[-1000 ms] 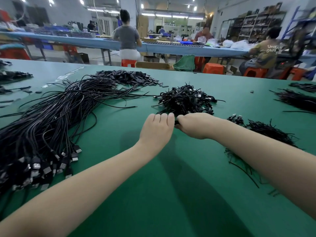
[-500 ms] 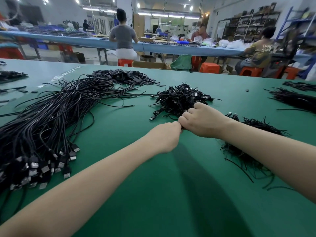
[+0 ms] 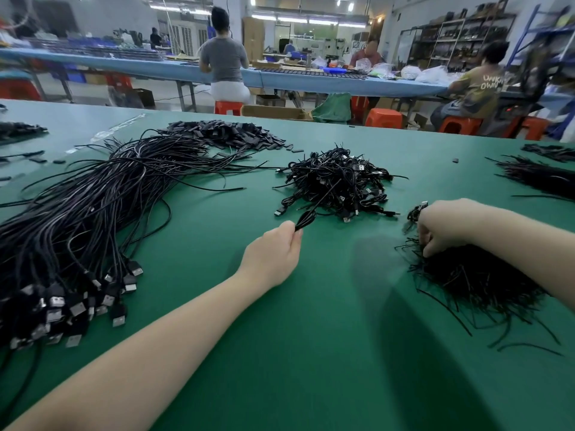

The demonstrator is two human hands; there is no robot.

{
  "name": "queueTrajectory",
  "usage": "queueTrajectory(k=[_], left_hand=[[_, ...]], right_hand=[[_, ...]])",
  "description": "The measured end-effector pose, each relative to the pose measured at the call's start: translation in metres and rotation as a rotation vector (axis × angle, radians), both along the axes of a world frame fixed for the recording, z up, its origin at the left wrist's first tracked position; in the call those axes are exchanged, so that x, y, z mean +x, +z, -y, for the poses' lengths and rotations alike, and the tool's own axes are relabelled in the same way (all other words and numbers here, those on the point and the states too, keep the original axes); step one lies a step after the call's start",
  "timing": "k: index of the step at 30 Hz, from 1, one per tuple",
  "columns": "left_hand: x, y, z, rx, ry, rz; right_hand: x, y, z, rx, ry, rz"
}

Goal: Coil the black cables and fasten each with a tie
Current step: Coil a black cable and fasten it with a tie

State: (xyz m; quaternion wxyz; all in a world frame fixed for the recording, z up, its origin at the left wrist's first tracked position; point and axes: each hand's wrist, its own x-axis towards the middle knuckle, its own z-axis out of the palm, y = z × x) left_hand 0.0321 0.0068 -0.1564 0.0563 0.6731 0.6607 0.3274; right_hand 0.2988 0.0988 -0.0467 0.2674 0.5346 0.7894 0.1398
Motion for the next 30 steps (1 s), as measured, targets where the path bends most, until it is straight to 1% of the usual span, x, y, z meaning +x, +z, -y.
queueTrajectory(k=[2, 5, 8, 10, 12, 13, 15, 16, 17, 18, 20, 24, 26, 28, 30], left_hand=[[0.0, 0.0, 0.0, -0.01, -0.005, -0.001], [0.0, 0.0, -0.001, -0.031, -0.006, 0.044], [-0.002, 0.001, 0.0, -0.045, -0.02, 0.172], [-0.005, 0.002, -0.003, -0.108, -0.048, 0.274], [-0.008, 0.004, -0.005, -0.179, -0.109, 0.407], [-0.009, 0.005, -0.006, -0.202, -0.141, 0.492], [-0.012, 0.009, -0.009, -0.229, -0.204, 0.662], [-0.012, 0.01, -0.01, -0.239, -0.235, 0.724], [-0.013, 0.012, -0.01, -0.248, -0.26, 0.754], [-0.012, 0.013, -0.011, -0.259, -0.278, 0.756], [-0.009, 0.014, -0.011, -0.278, -0.303, 0.714], [0.003, 0.013, -0.005, -0.255, -0.342, 0.65], [0.005, 0.014, -0.003, -0.223, -0.327, 0.527], [0.005, 0.016, -0.002, -0.193, -0.307, 0.364], [0.005, 0.017, -0.001, -0.169, -0.282, 0.246]], right_hand=[[0.003, -0.005, 0.001, 0.086, 0.044, -0.025], [0.001, -0.009, 0.002, 0.14, 0.074, -0.061], [-0.003, -0.008, 0.0, 0.116, 0.03, -0.134], [-0.005, -0.001, -0.003, 0.057, -0.005, -0.25], [-0.009, 0.007, -0.004, 0.054, 0.04, -0.489], [-0.015, 0.009, -0.002, 0.096, 0.081, -0.676], [-0.032, 0.008, 0.013, 0.223, 0.184, -1.148], [-0.043, 0.006, 0.023, 0.3, 0.267, -1.32], [-0.055, 0.004, 0.034, 0.351, 0.358, -1.395], [-0.065, 0.0, 0.043, 0.381, 0.451, -1.396], [-0.085, -0.01, 0.059, 0.39, 0.59, -1.336], [-0.105, -0.026, 0.068, 0.315, 0.668, -1.297], [-0.11, -0.033, 0.069, 0.285, 0.66, -1.326], [-0.113, -0.039, 0.07, 0.252, 0.581, -1.378], [-0.114, -0.042, 0.071, 0.21, 0.485, -1.445]])
